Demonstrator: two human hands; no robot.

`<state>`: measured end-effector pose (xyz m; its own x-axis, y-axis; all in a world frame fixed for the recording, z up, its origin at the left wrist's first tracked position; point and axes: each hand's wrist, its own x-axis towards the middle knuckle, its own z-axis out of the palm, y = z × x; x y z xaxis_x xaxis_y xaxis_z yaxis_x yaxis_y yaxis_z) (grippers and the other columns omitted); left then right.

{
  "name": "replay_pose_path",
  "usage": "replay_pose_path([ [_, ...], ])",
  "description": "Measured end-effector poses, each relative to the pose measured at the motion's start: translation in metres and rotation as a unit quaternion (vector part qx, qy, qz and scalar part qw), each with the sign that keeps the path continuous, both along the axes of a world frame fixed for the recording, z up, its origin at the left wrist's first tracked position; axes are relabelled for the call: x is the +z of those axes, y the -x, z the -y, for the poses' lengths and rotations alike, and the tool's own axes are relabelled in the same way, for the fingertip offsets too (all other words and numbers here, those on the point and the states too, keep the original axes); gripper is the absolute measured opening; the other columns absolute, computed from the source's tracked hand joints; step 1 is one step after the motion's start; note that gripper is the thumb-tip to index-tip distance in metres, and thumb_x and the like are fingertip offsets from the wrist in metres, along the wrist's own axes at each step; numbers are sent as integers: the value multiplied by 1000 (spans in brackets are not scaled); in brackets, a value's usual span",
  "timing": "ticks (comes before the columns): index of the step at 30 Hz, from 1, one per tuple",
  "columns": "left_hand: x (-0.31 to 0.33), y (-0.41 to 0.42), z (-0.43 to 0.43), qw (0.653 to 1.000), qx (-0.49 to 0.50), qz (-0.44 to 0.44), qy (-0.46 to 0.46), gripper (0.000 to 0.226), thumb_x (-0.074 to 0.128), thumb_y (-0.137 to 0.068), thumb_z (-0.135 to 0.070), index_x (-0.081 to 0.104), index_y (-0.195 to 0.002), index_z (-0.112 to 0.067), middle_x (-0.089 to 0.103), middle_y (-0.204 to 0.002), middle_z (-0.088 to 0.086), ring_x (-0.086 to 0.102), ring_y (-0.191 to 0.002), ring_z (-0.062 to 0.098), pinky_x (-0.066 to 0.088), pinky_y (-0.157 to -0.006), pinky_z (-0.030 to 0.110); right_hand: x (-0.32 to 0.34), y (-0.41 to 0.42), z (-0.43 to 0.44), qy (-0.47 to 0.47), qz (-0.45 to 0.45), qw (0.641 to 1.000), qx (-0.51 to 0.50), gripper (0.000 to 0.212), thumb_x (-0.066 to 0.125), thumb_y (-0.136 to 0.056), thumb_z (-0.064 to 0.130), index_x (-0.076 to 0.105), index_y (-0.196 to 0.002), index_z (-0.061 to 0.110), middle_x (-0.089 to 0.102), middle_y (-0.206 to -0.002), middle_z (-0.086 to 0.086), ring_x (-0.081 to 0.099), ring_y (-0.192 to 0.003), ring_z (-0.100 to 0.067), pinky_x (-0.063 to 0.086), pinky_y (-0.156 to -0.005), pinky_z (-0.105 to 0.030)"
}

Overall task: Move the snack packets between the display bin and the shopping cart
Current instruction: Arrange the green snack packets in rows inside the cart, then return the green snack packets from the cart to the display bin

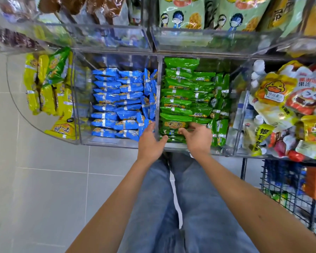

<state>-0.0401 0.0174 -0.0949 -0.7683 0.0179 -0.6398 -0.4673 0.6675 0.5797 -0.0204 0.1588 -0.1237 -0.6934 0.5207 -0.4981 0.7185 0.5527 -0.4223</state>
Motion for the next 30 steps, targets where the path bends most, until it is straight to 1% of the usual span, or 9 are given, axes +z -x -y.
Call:
replay_pose_path([
  [2,-3,-2,-1,1000,8,-12,11,59,68,-83,-17,45,-137,-6,53,-136,10,49,-125,26,38,-105,38,-4,2,7,-31,1,999,20,36,70,-78,43,71,-97,12,72,-85,-12,67,-80,-30,51,-69,-34],
  [7,-4,-5,-2,999,6,-37,23,65,67,-85,-17,38,-142,-7,47,-143,10,47,-128,25,36,-107,34,-9,-6,11,-32,-40,998,26,30,68,-82,37,68,-90,8,71,-79,-13,66,-74,-30,40,-58,-27],
  [9,-1,-6,1,999,-19,-36,26,67,66,-85,-19,35,-144,-7,45,-144,10,47,-128,26,37,-106,35,-4,-7,8,-22,-47,998,41,33,68,-82,36,67,-94,6,71,-82,-14,66,-76,-31,44,-59,-28],
  [12,10,-7,12,995,-81,-30,44,67,65,-87,-25,35,-145,-10,47,-143,8,48,-127,25,39,-104,37,10,-10,0,13,-33,998,58,49,68,-82,40,61,-116,6,70,-98,-15,66,-88,-32,52,-72,-36],
  [15,31,-12,25,993,-104,-12,50,60,63,-88,-27,40,-141,-12,48,-142,7,47,-128,25,37,-104,34,32,-24,-12,59,8,995,76,67,60,-85,48,43,-136,8,65,-116,-15,65,-93,-33,52,-81,-41],
  [19,63,-24,44,994,-99,32,28,54,60,-91,-28,43,-139,-11,48,-142,9,46,-129,25,35,-107,35,70,-48,-25,101,10,989,107,59,56,-90,41,42,-138,10,53,-135,-11,55,-117,-31,44,-98,-42],
  [22,79,-40,61,995,-85,60,10,51,59,-92,-26,44,-139,-11,49,-140,10,50,-123,27,36,-99,27,93,-66,-25,145,-17,985,90,52,59,-90,32,48,-134,8,57,-130,-14,56,-117,-30,42,-101,-43],
  [26,86,-56,87,997,-37,62,-14,38,61,-91,-22,55,-127,-11,58,-128,7,58,-108,19,37,-86,20,110,-80,-8,164,-37,985,33,44,61,-88,25,52,-129,9,64,-120,-12,58,-114,-28,40,-102,-39],
  [30,89,-55,115,996,-50,72,-22,30,61,-90,-17,59,-119,-8,64,-116,13,59,-99,22,42,-86,25,122,-89,22,160,-72,984,-41,38,61,-88,17,55,-125,8,66,-114,-11,63,-103,-25,42,-94,-27],
])
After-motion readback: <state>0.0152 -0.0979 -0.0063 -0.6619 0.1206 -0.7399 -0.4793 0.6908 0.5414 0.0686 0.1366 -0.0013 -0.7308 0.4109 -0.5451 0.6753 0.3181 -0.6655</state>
